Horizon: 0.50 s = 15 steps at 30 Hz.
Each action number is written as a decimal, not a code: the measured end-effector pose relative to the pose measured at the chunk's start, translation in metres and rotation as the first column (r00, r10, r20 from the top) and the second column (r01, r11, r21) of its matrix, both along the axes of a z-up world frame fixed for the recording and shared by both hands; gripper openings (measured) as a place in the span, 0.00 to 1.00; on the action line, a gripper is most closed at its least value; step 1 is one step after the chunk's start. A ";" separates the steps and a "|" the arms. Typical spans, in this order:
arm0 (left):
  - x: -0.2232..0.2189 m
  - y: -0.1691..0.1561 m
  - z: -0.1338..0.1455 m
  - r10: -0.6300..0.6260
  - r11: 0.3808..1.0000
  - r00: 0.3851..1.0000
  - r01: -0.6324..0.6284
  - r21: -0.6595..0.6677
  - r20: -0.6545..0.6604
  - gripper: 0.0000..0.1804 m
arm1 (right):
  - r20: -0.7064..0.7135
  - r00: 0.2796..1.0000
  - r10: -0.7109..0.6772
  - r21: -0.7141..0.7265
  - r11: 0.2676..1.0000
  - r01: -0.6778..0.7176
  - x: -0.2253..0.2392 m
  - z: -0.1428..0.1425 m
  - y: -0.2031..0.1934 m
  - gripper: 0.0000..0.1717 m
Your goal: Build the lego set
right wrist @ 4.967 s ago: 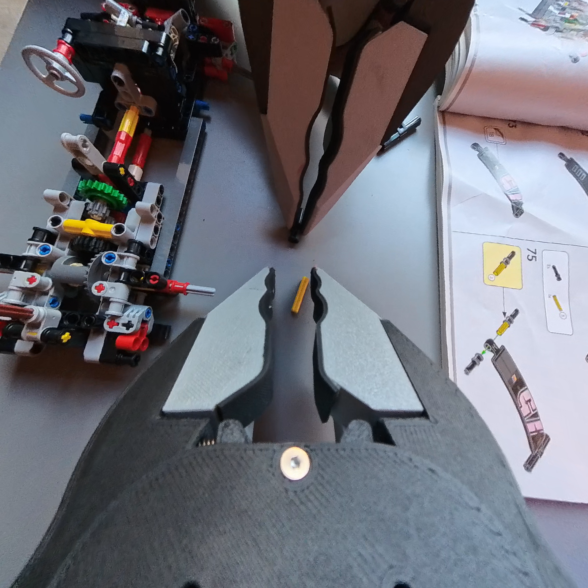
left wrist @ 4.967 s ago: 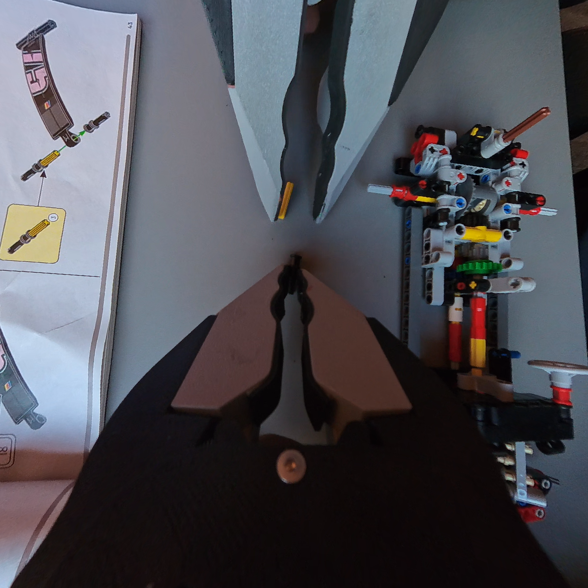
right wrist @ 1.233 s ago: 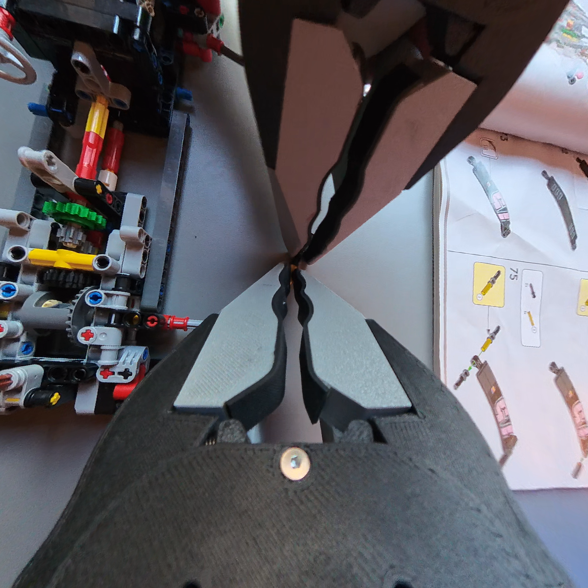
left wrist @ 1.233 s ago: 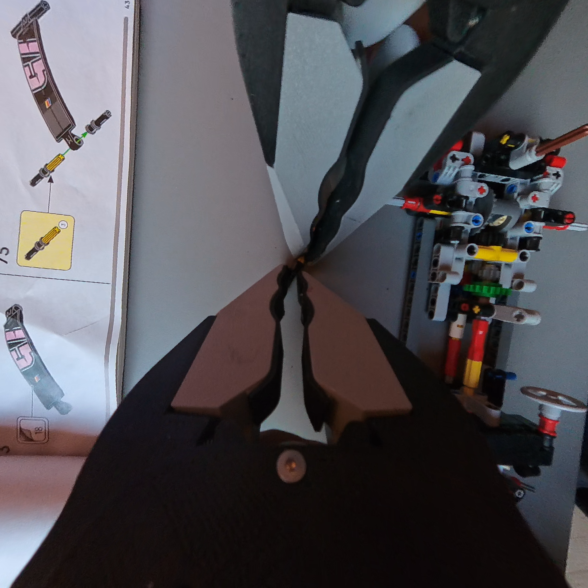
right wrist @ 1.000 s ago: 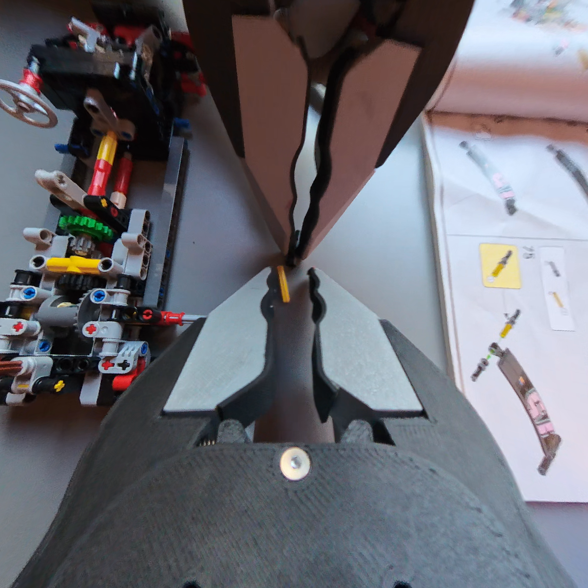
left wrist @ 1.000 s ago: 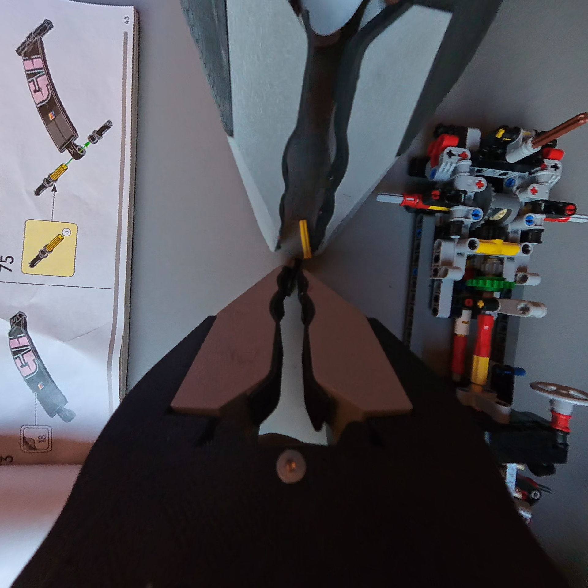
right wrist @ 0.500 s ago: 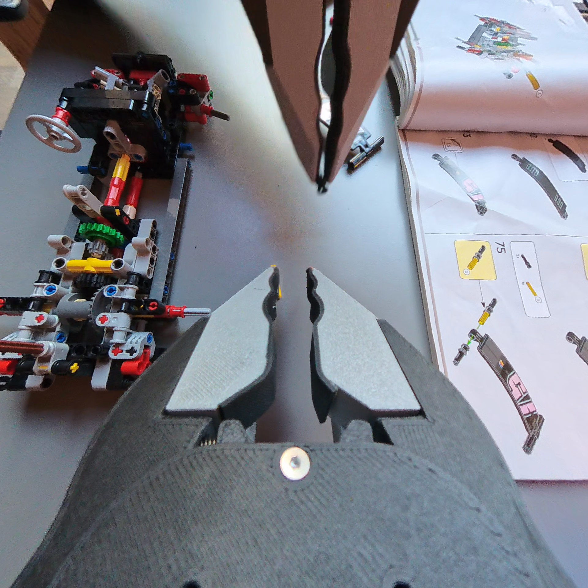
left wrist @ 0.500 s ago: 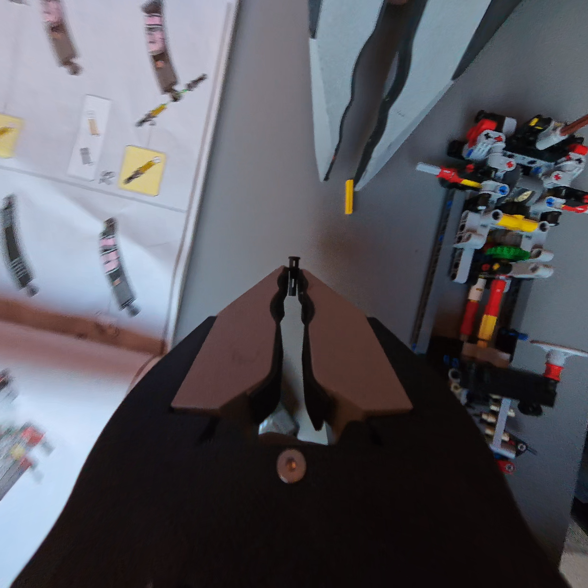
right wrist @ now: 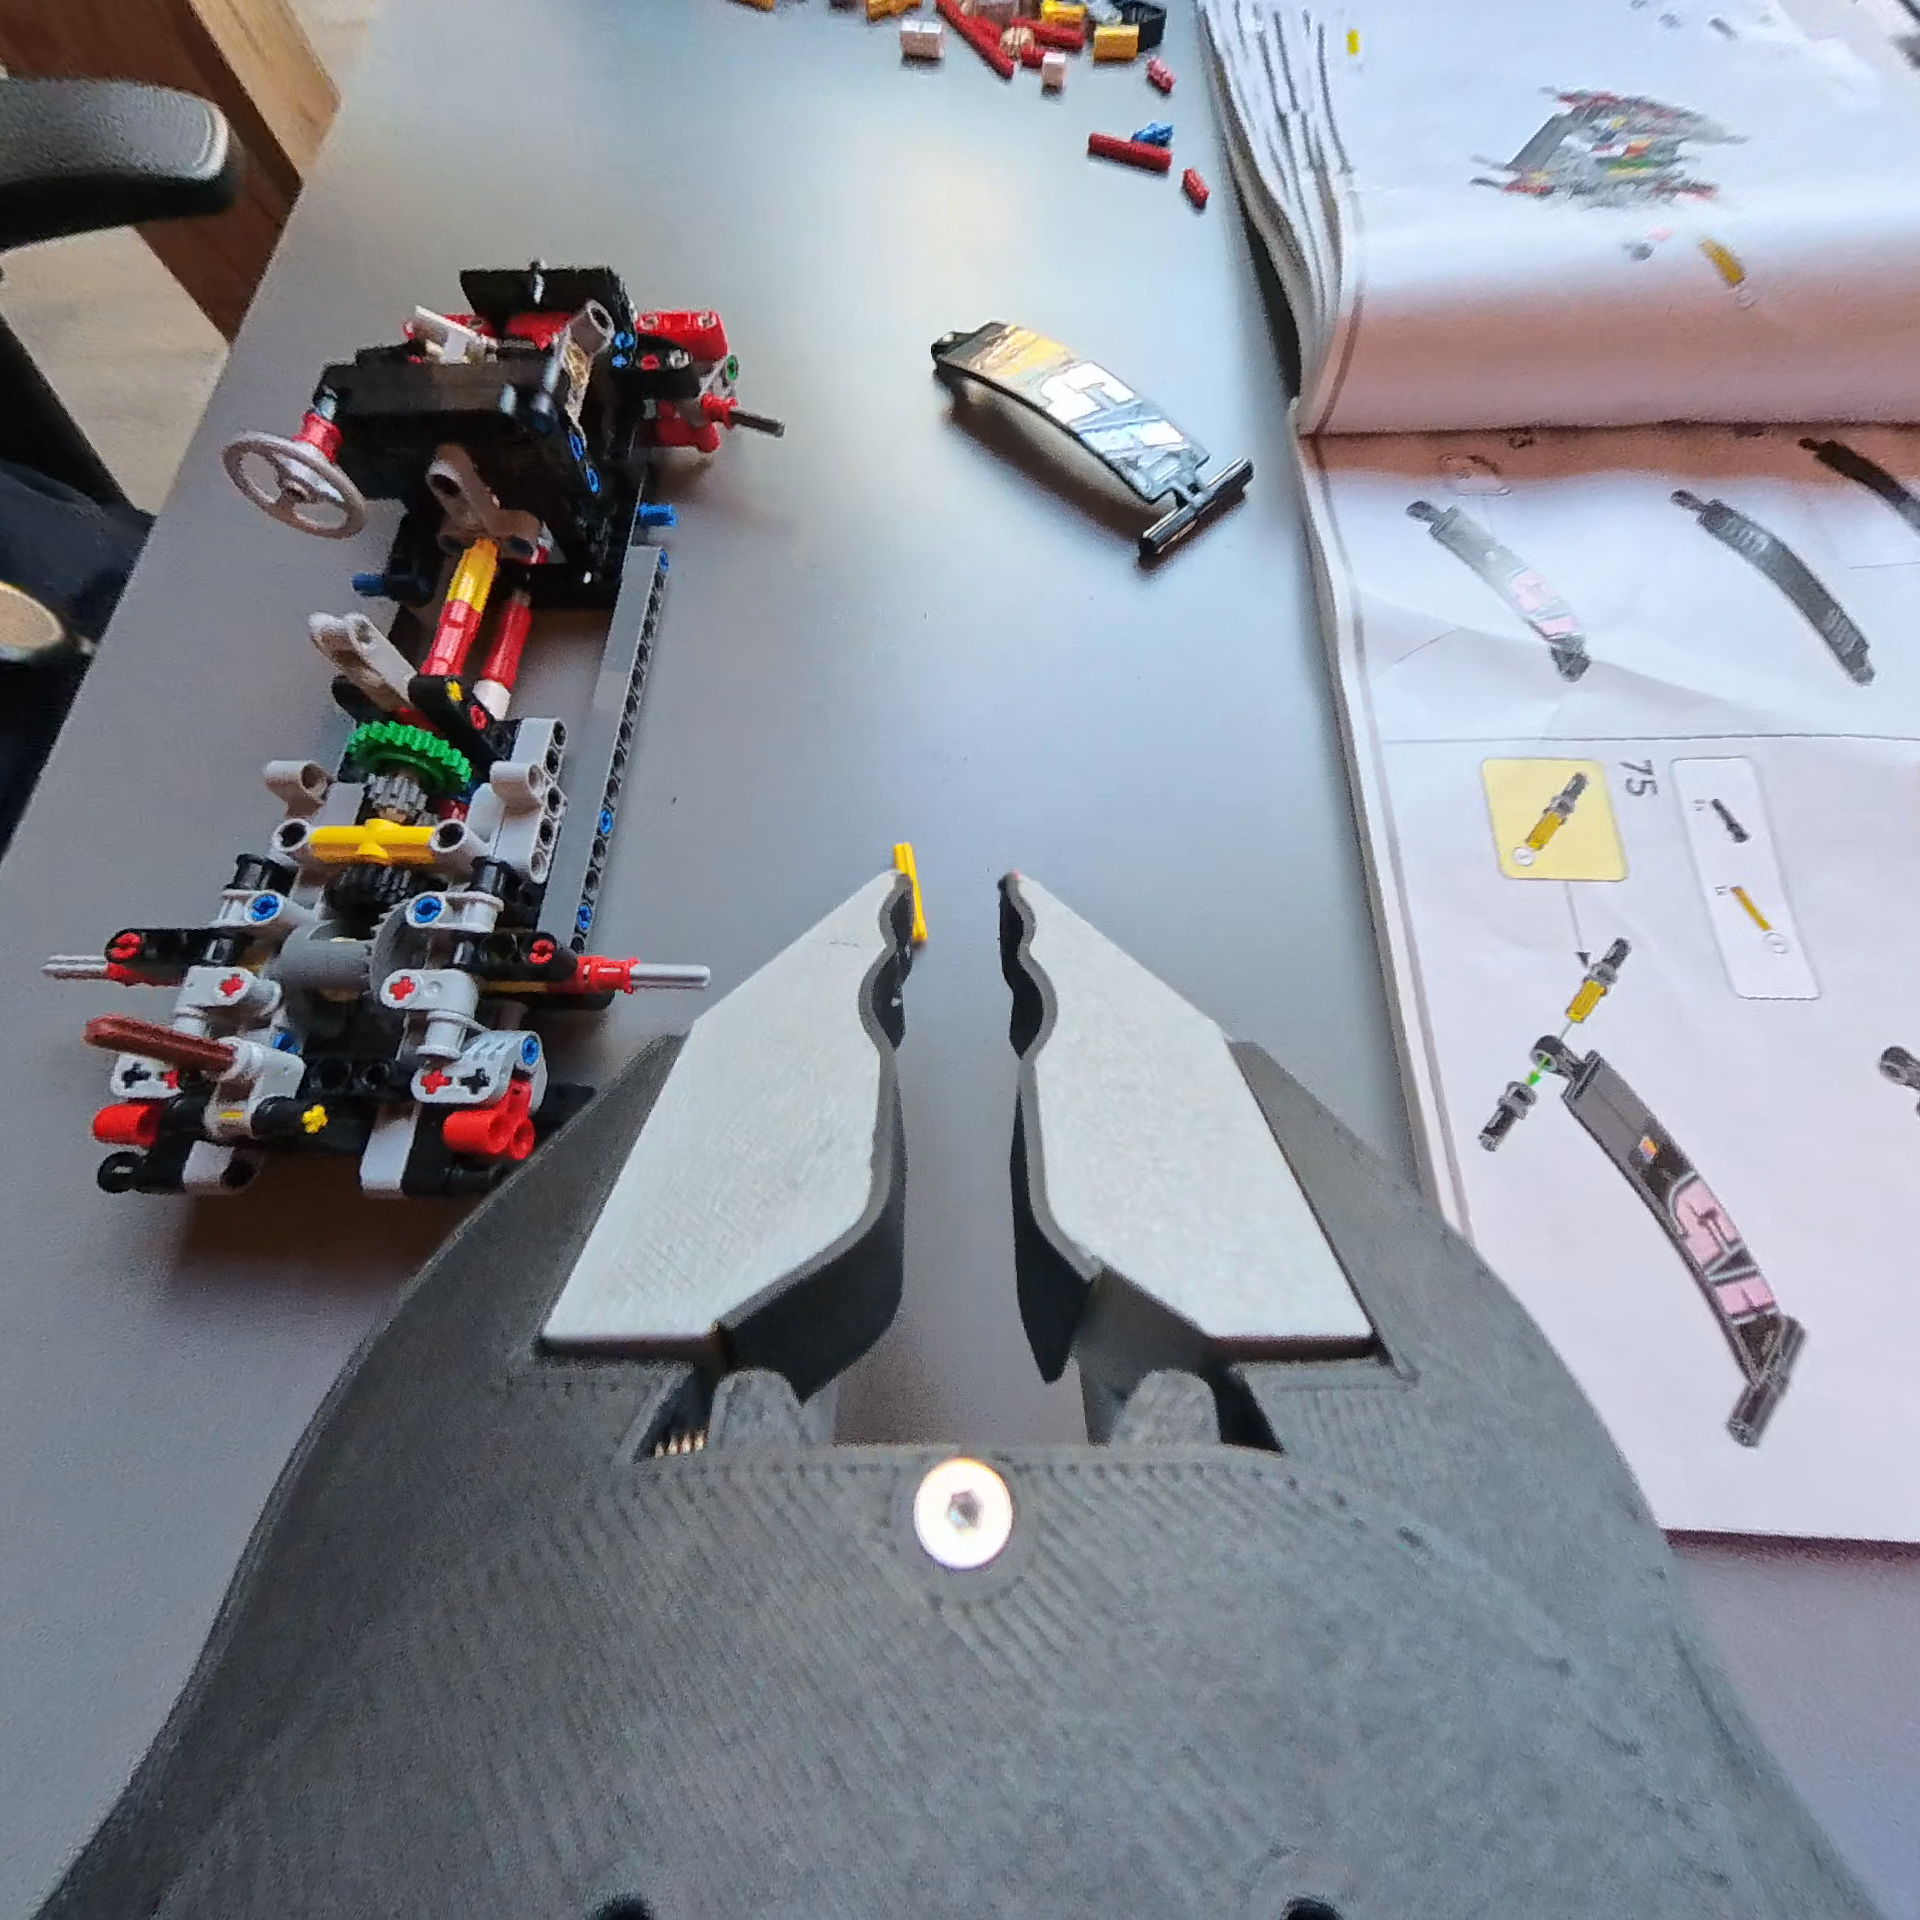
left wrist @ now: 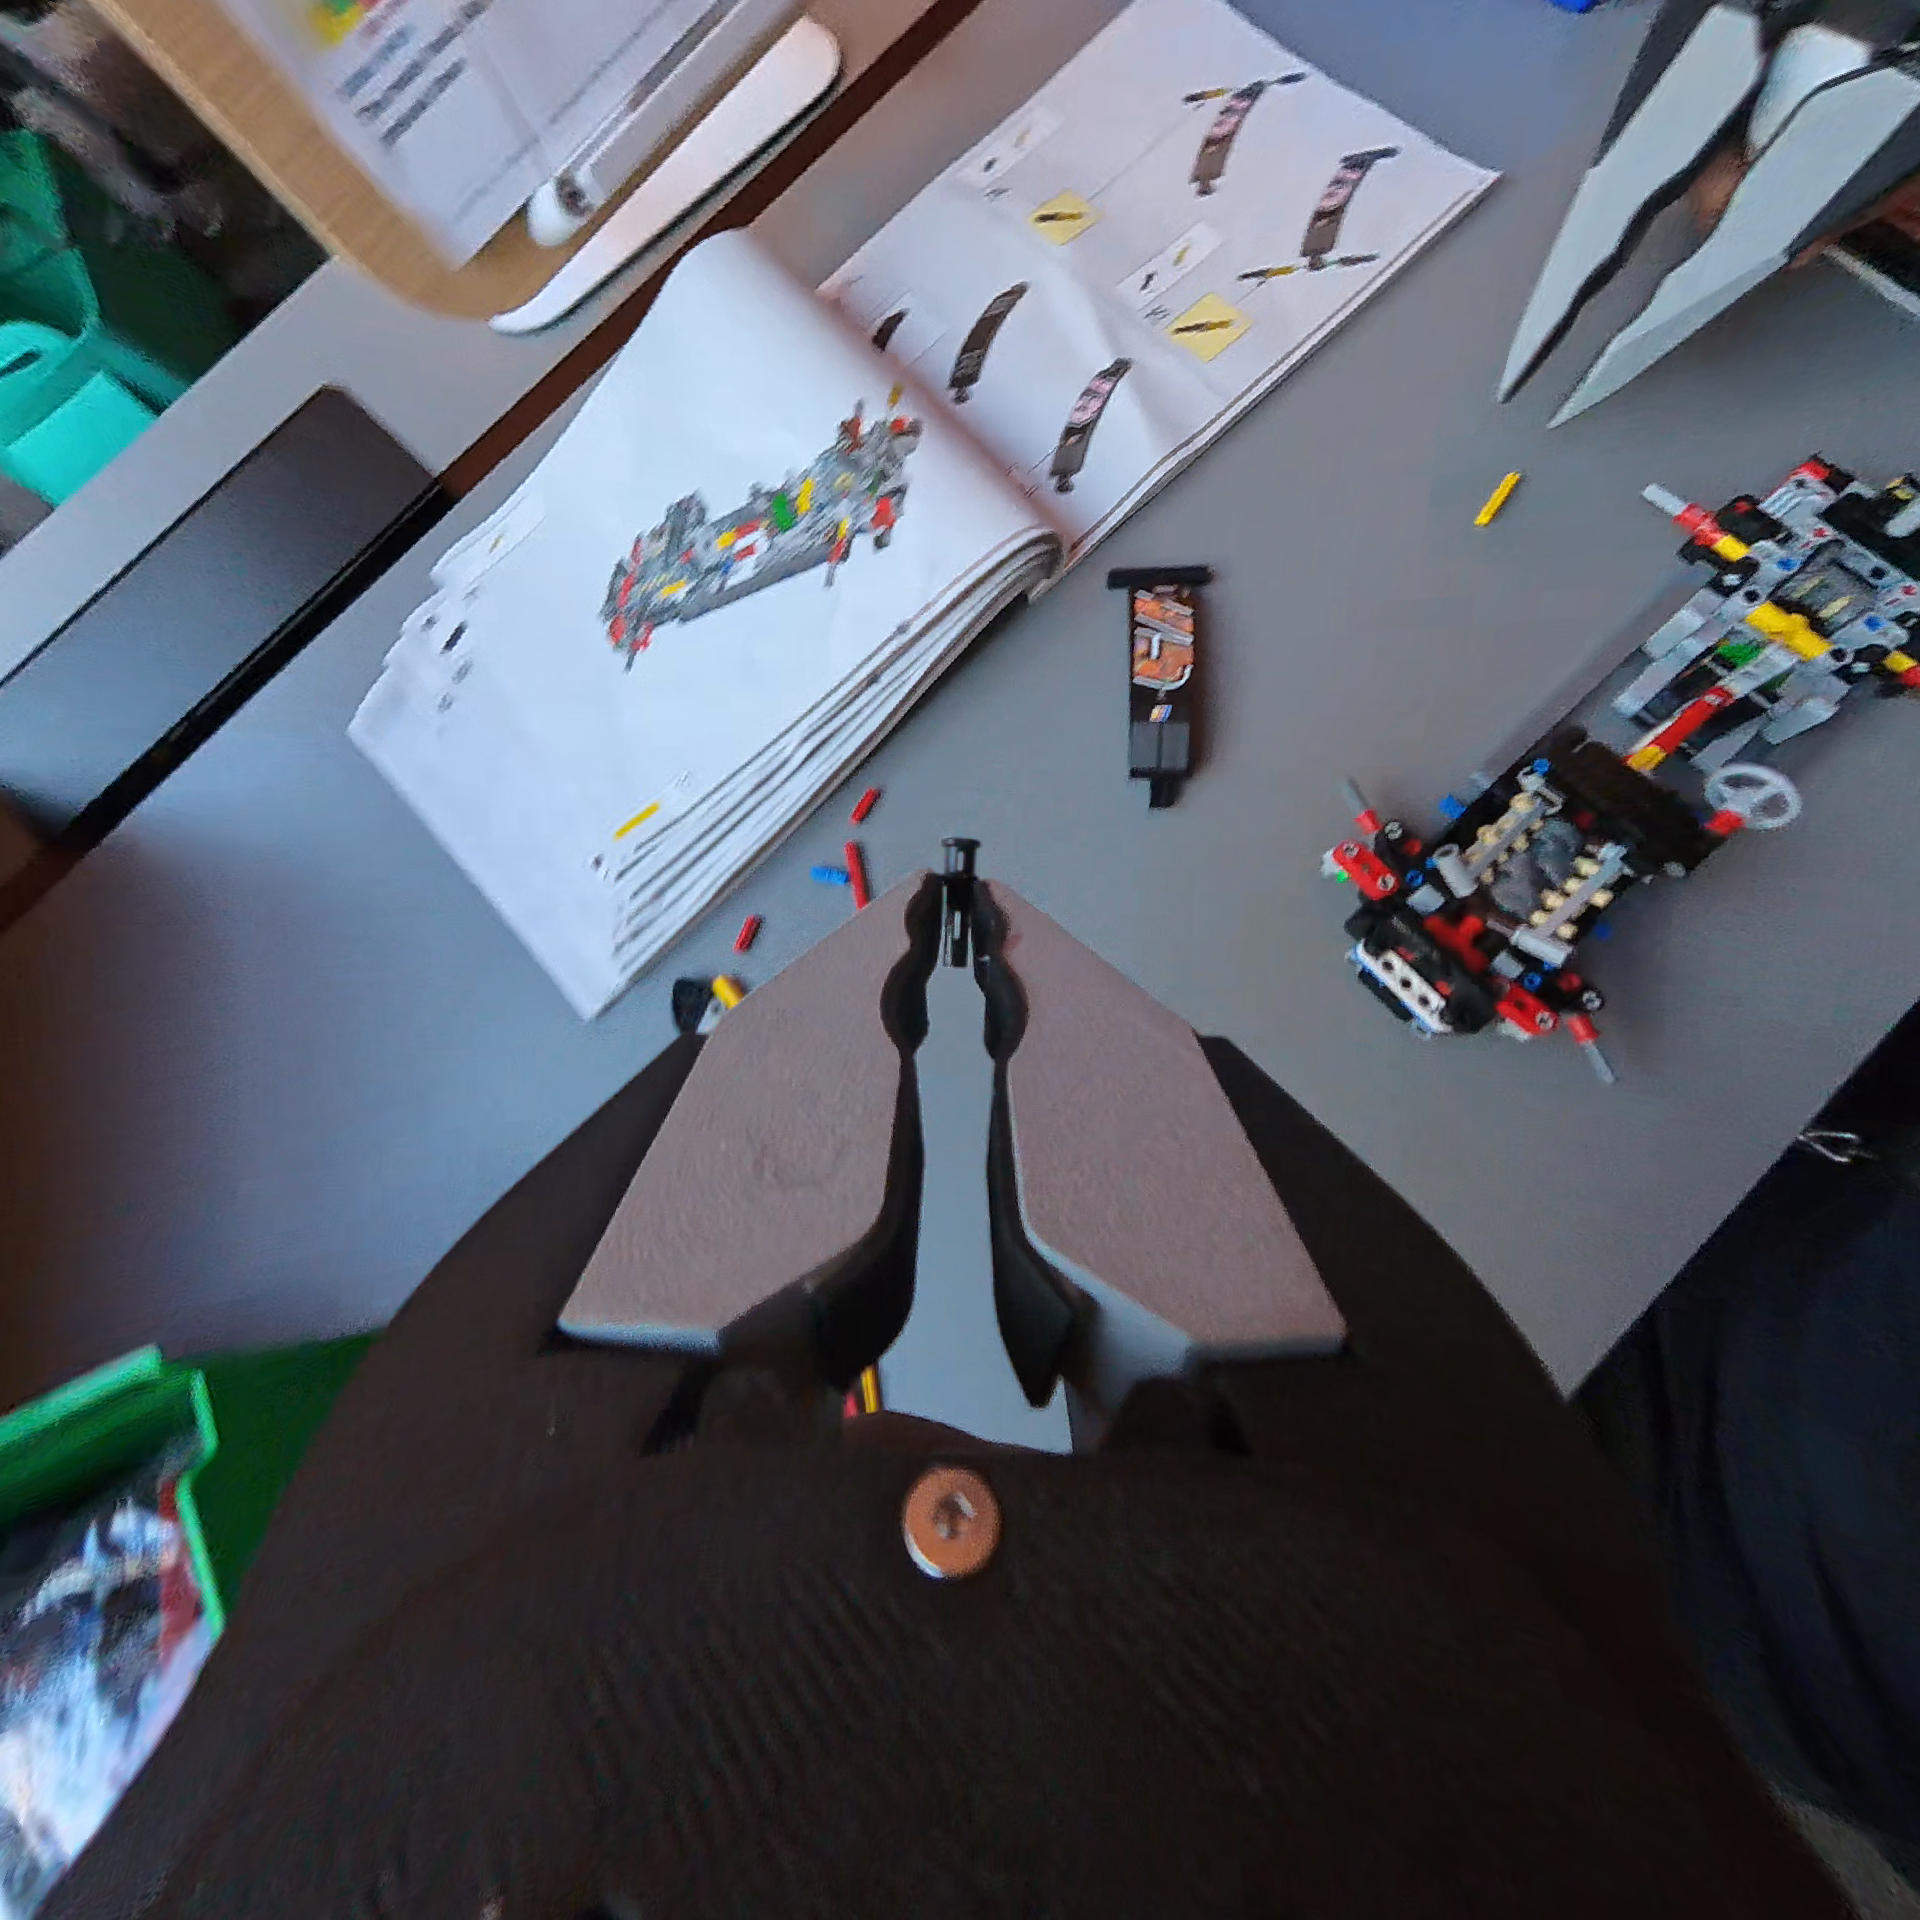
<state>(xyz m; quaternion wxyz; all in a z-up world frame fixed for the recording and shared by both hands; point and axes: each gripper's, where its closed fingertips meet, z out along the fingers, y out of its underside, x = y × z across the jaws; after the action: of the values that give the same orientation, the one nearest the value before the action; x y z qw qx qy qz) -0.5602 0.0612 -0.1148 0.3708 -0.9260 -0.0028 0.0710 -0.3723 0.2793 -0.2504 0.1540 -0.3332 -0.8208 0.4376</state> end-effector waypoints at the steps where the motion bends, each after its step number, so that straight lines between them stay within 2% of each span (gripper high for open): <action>1: -0.002 -0.011 0.001 0.026 1.000 1.000 -0.026 0.006 -0.001 0.01 | 0.008 1.000 0.002 0.010 1.000 -0.002 0.000 -0.003 0.000 0.08; 8: -0.022 -0.058 -0.004 0.175 0.982 0.984 -0.175 0.076 0.000 0.02 | 0.011 1.000 0.015 0.039 0.999 -0.016 0.002 -0.008 -0.002 0.09; 11: -0.044 -0.066 0.000 0.251 0.952 0.968 -0.247 0.180 0.002 0.02 | 0.009 1.000 0.006 0.036 0.999 -0.006 0.001 -0.008 -0.001 0.10; 15: -0.060 -0.064 0.000 0.263 0.917 0.964 -0.263 0.299 0.044 0.02 | 0.019 1.000 0.003 0.026 1.000 -0.004 0.000 -0.008 0.000 0.11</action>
<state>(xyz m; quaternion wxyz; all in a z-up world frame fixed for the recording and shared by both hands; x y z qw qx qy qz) -0.6198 -0.0029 -0.1144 0.4949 -0.8497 -0.1385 0.1176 -0.3722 0.2792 -0.2585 0.1499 -0.3339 -0.8283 0.4242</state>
